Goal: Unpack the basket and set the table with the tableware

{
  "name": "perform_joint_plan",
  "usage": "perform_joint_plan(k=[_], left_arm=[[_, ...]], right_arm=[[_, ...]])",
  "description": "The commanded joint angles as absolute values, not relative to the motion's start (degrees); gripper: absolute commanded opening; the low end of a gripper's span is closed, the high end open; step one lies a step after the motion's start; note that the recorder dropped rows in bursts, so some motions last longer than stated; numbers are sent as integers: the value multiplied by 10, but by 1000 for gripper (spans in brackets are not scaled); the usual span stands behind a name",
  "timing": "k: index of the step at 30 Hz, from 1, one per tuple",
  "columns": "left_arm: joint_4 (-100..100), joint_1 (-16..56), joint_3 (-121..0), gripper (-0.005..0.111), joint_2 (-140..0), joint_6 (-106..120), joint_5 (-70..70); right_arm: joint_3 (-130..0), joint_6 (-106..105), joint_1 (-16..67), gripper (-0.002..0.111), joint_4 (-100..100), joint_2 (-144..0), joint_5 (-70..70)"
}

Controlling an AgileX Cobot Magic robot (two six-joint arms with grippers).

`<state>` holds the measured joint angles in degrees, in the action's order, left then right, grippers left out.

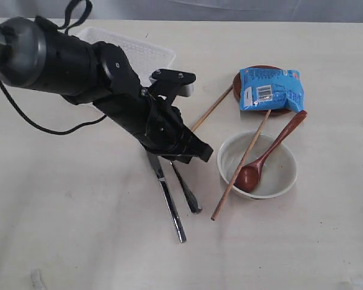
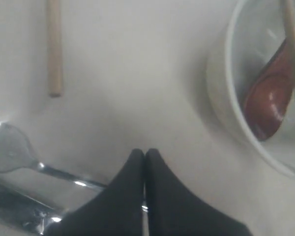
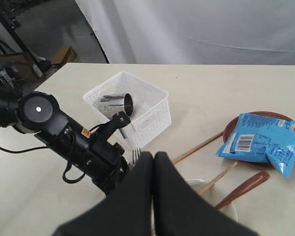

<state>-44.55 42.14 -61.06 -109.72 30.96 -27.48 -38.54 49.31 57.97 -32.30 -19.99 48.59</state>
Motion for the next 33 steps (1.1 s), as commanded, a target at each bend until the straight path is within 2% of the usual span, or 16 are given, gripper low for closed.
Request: perform_joint_plan(k=[1, 14, 26, 30, 33], left_arm=[[-453, 425, -615, 0, -1126, 328, -290], [-381, 425, -615, 0, -1133, 309, -408], [-377, 425, -615, 0, -1131, 308, -452], [-378, 425, -615, 0, -1101, 308, -422], [-379, 425, -618, 0, -1051, 305, -339]], right_arm=[[-385, 496, 582, 0, -333, -200, 489], [-385, 496, 582, 0, -333, -200, 501], [-385, 495, 582, 0, -333, -200, 501], [-385, 495, 582, 0, -333, -200, 501], [-385, 491, 582, 0, -333, -200, 512]])
